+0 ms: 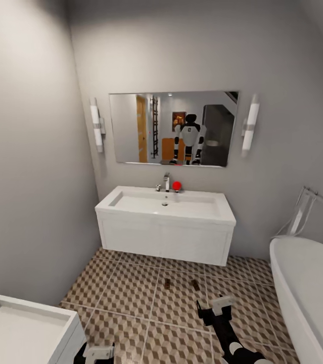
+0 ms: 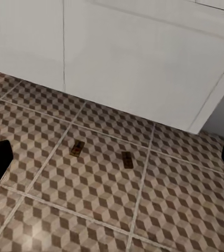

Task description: Take the four mousetraps from the cabinet in the bathroom and place them on the bathroom floor. Make sure all four end up on the same floor surface, and ensure that at least two of them are either under or directly next to the same bathroom sink.

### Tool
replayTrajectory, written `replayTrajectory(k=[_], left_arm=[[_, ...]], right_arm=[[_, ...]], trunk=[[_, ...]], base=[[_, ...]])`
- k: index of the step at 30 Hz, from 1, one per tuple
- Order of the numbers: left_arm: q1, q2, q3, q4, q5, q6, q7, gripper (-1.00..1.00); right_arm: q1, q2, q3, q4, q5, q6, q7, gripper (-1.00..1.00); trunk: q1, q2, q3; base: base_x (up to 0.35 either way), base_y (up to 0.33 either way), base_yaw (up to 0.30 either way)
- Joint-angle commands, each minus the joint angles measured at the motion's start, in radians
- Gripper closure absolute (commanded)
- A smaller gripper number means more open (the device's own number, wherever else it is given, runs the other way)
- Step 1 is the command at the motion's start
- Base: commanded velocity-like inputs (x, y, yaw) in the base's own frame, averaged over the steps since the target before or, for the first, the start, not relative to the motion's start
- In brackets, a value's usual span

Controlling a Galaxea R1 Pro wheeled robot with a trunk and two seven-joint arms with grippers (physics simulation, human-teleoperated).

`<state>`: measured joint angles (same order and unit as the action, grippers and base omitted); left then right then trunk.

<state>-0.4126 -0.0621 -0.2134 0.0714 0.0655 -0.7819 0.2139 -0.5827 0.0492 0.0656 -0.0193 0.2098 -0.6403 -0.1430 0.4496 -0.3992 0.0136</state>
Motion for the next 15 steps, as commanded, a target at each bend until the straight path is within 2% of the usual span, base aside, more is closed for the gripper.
replayTrajectory(k=[1, 6, 15], left_arm=[[-0.002, -0.001, -0.008, 0.005, 0.007, -0.005, 0.002, -1.0], [-0.002, -0.001, -0.008, 0.005, 0.007, -0.005, 0.002, -1.0], [-0.002, -0.001, -0.008, 0.004, 0.007, -0.005, 0.002, -1.0]], right_arm=[[0.0, 0.0, 0.006, 0.001, 0.006, -0.001, -0.01, -1.0], [0.0, 0.0, 0.006, 0.001, 0.006, -0.001, -0.01, -1.0], [0.0, 0.0, 0.006, 0.001, 0.006, -0.001, -0.01, -1.0]], trunk=[[0.0, -0.001, -0.001], [0.0, -0.001, -0.002], [0.0, -0.001, -0.005]], base=[[0.0, 0.0, 0.282], [-0.017, 0.0, 0.282], [-0.138, 0.0, 0.282]])
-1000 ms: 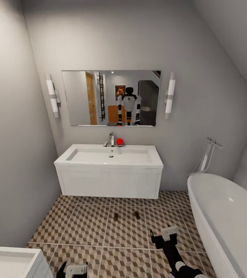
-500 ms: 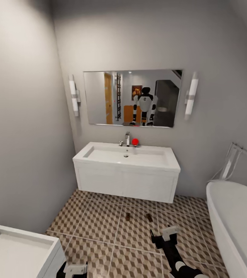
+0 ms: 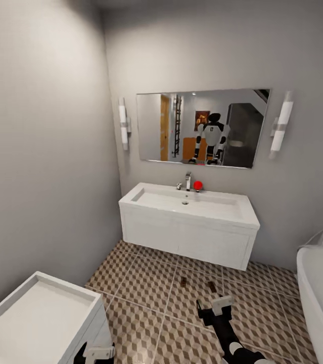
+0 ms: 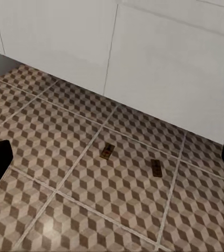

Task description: Take the four mousetraps from the cabinet in the bathroom and place them on the bathroom floor. Make sure all four end up on the same floor surface, and ensure that at least two of them are either under or directly next to the same bathroom sink.

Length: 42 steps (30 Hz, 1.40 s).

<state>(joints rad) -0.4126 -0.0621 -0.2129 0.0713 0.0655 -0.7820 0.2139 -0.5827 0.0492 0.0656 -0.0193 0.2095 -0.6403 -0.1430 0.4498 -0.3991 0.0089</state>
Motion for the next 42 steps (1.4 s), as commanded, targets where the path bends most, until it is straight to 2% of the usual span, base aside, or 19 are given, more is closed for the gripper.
replayTrajectory(k=[1, 42], left_arm=[[-0.002, -0.001, -0.009, 0.005, 0.007, -0.005, 0.002, -1.0], [0.005, -0.001, -0.009, 0.005, 0.007, -0.005, 0.002, -1.0]], right_arm=[[0.0, 0.0, 0.006, 0.001, 0.006, -0.001, -0.01, -1.0], [0.0, 0.0, 0.006, 0.001, 0.006, 0.0, -0.01, -1.0]], trunk=[[0.0, -0.001, -0.001], [0.0, -0.001, -0.015]], base=[[-0.095, 0.0, 0.281], [-0.007, 0.0, 0.281]])
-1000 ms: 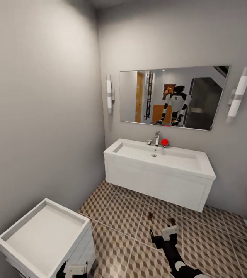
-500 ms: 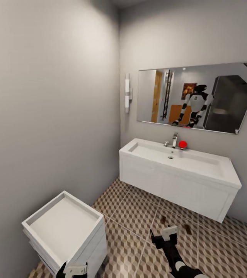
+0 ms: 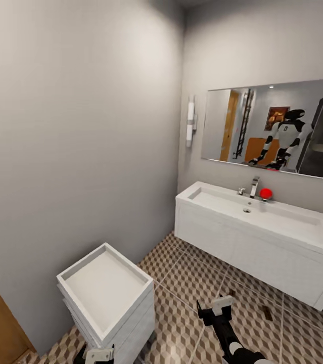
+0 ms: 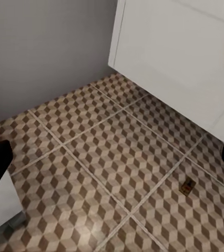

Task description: Take the four mousetraps from the cabinet in the bathroom and place them on the bathroom floor. Make sure all four end up on the same floor surface, and ensure that at least two of them are either under or directly next to the same bathroom sink.

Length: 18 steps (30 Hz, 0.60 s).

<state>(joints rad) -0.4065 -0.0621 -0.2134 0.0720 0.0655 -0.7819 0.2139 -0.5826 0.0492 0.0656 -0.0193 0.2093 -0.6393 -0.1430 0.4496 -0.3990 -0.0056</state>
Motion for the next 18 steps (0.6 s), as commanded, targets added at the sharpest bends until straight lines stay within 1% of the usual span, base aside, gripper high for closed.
replayTrajectory(k=[1, 18], left_arm=[[-0.002, -0.001, -0.009, 0.004, 0.007, -0.005, 0.002, -1.0], [-0.002, -0.001, -0.008, 0.004, 0.007, -0.005, 0.002, -1.0]], right_arm=[[0.0, 0.0, 0.006, 0.001, 0.007, -0.001, -0.01, -1.0], [0.0, 0.0, 0.006, 0.001, 0.007, 0.0, -0.01, -1.0]], trunk=[[0.0, -0.001, -0.001], [0.0, -0.001, -0.007]], base=[[0.0, 0.0, 0.281], [0.0, 0.0, 0.281]])
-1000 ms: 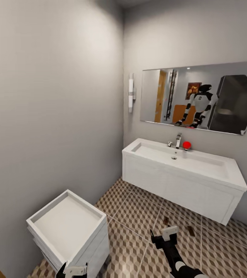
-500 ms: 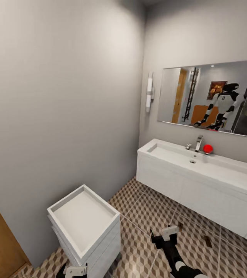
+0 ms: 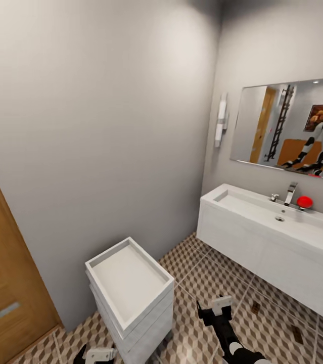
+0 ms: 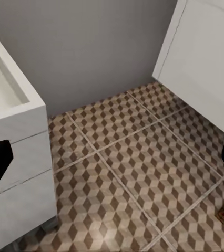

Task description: Take the four mousetraps from the cabinet in the bathroom and place them on the bathroom floor. Make sure all four end up on the same floor surface, and ensure that at least two of them are either under or directly next to the same bathroom sink.

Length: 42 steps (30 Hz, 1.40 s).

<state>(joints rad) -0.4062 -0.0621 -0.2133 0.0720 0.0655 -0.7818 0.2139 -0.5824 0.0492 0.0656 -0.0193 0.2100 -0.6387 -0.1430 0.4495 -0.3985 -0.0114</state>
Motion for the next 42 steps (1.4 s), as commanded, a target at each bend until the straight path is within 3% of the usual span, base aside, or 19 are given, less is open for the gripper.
replayTrajectory(k=[1, 30, 42], left_arm=[[-0.002, -0.001, -0.008, 0.004, 0.007, -0.005, 0.002, -1.0], [0.0, -0.001, -0.008, 0.004, 0.007, -0.005, 0.002, -1.0], [0.0, -0.001, -0.008, 0.004, 0.007, -0.005, 0.002, -1.0]], right_arm=[[-0.001, 0.0, 0.006, 0.001, 0.006, -0.001, -0.01, -1.0], [-0.001, 0.001, 0.006, 0.001, 0.006, -0.001, -0.01, -1.0], [-0.001, 0.001, 0.006, 0.001, 0.006, -0.001, -0.01, -1.0]], trunk=[[0.001, -0.001, -0.002], [0.001, -0.001, -0.012], [0.001, -0.001, -0.016]], base=[[0.0, 0.0, 0.281], [0.0, 0.001, 0.281], [0.0, 0.209, 0.281]])
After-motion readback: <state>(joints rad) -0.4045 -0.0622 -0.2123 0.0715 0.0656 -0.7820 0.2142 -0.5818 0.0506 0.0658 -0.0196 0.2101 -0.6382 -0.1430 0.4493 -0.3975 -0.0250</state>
